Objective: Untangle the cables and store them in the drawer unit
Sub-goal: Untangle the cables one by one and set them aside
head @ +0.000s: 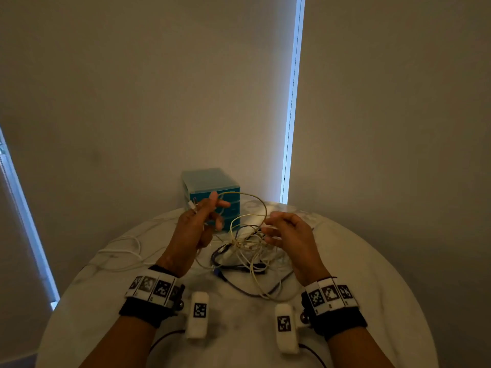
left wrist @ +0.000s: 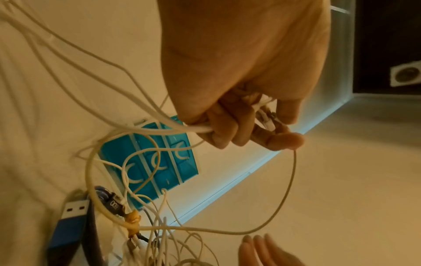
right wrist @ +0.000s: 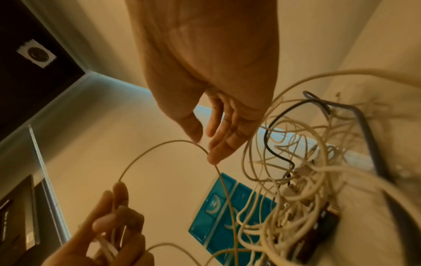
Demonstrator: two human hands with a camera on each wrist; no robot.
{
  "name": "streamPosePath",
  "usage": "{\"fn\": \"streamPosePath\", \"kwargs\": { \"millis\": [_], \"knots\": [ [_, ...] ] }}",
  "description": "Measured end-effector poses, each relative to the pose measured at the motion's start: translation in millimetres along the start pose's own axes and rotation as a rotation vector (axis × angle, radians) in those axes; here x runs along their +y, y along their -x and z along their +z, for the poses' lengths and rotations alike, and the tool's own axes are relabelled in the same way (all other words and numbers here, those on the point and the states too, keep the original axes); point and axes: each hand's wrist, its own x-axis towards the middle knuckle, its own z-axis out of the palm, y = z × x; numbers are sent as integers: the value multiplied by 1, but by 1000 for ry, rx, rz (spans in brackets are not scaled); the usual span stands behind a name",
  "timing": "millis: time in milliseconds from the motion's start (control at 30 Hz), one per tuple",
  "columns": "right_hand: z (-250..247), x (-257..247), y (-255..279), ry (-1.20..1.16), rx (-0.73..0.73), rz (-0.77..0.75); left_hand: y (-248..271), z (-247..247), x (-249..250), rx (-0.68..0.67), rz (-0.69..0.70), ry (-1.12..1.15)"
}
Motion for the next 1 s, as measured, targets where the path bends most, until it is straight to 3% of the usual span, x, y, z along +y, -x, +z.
{"fn": "streamPosePath", "kwargs": {
  "millis": [67,167,300,433,500,600,700,900,1000],
  "knots": [
    [3,5,3,59,-68,-29,-1,-2,0,-48,-32,24],
    [7,11,6,309,-124,-173,2,5,-2,-109,-37,-121],
    [6,11,2,614,-61,-358,-1,6,-6,-24,-44,-162],
    [14,6,6,466,-283,-344,1,7,-8,10,-114,-208],
    [19,11,10,474,-340,-291,-1,12,-8,32,-170,-120],
    [25,18,9,326,-259,-102,-10,3,-10,77,-285,285],
    [31,13,7,127,-176,24,-14,-10,-10,75,-273,592],
    [40,15,14,120,-168,-113,-17,-7,-17,148,-238,582],
    [42,16,20,206,-225,-151,-16,-1,-14,105,-261,498]
  ]
}}
